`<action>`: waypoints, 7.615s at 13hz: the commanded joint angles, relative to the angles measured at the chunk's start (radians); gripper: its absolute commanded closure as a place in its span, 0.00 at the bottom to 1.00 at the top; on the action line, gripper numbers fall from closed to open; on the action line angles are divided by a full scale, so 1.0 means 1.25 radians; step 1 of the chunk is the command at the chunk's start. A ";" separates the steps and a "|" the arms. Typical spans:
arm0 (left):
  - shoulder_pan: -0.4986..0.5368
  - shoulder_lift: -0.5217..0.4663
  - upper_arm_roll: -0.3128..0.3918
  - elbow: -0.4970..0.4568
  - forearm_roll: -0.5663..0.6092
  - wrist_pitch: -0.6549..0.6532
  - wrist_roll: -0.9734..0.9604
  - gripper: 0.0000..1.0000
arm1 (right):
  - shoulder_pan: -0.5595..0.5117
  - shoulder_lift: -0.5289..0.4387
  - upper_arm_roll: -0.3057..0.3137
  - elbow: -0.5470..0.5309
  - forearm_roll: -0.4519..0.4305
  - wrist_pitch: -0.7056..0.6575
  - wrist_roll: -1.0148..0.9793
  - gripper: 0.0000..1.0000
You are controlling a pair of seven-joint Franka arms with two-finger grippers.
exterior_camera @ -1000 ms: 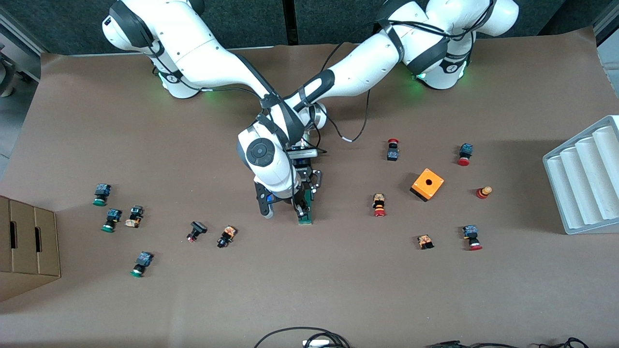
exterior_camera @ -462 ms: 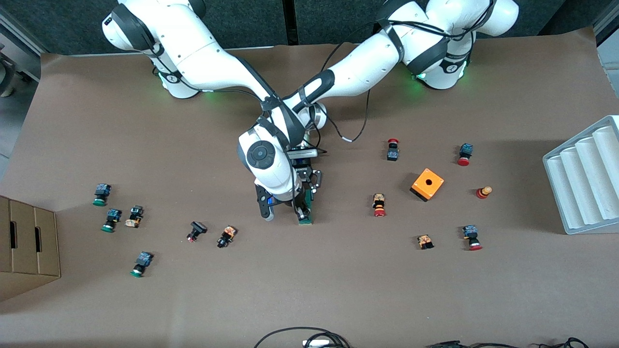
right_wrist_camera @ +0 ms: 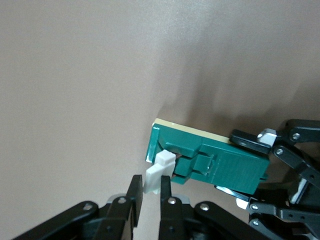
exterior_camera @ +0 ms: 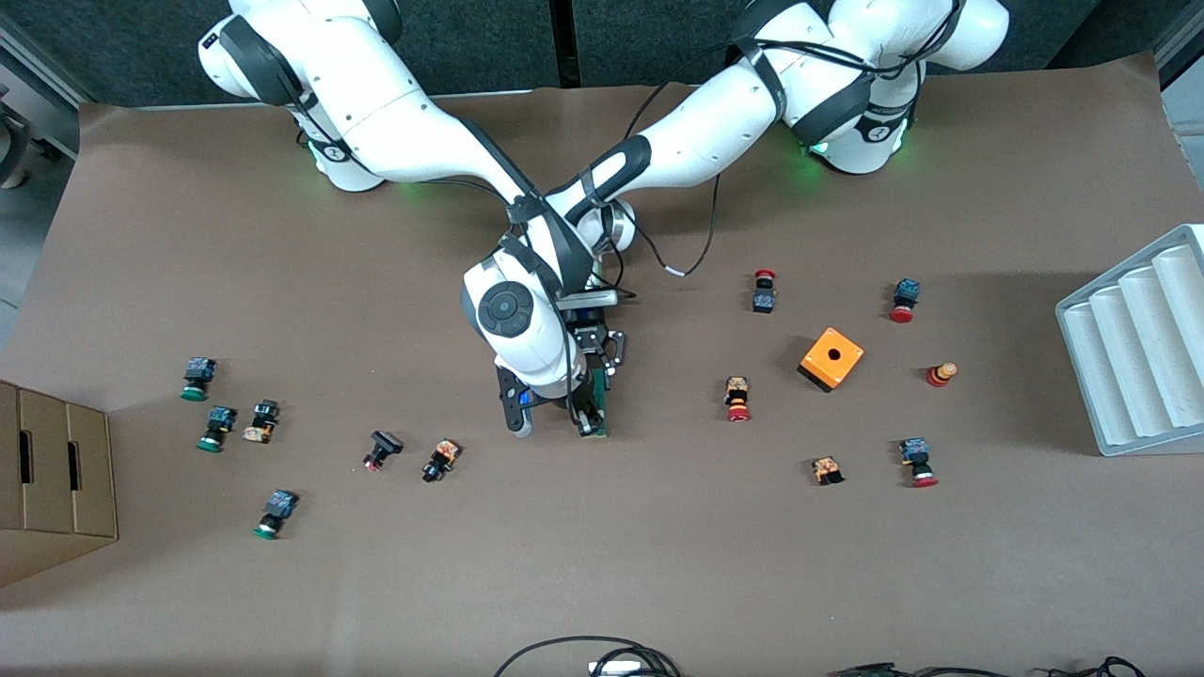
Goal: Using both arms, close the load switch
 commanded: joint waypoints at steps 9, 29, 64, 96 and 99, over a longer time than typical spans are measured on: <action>-0.013 0.010 0.005 0.015 -0.012 -0.012 0.000 0.40 | -0.015 0.070 0.003 0.064 0.021 0.020 -0.017 0.78; -0.013 0.010 0.005 0.014 -0.013 -0.012 0.000 0.40 | -0.015 0.095 0.003 0.073 0.019 0.031 -0.027 0.78; 0.010 -0.147 -0.029 0.020 -0.358 0.033 0.517 0.01 | -0.486 -0.593 -0.031 -0.148 -0.223 -0.613 -1.415 0.00; 0.549 -0.653 -0.034 0.055 -1.421 -0.065 1.869 0.00 | -0.496 -0.580 -0.050 -0.119 -0.145 -0.610 -1.378 0.00; 0.621 -0.683 -0.031 0.066 -1.448 -0.171 1.912 0.00 | -0.497 -0.580 -0.050 -0.119 -0.143 -0.615 -1.377 0.00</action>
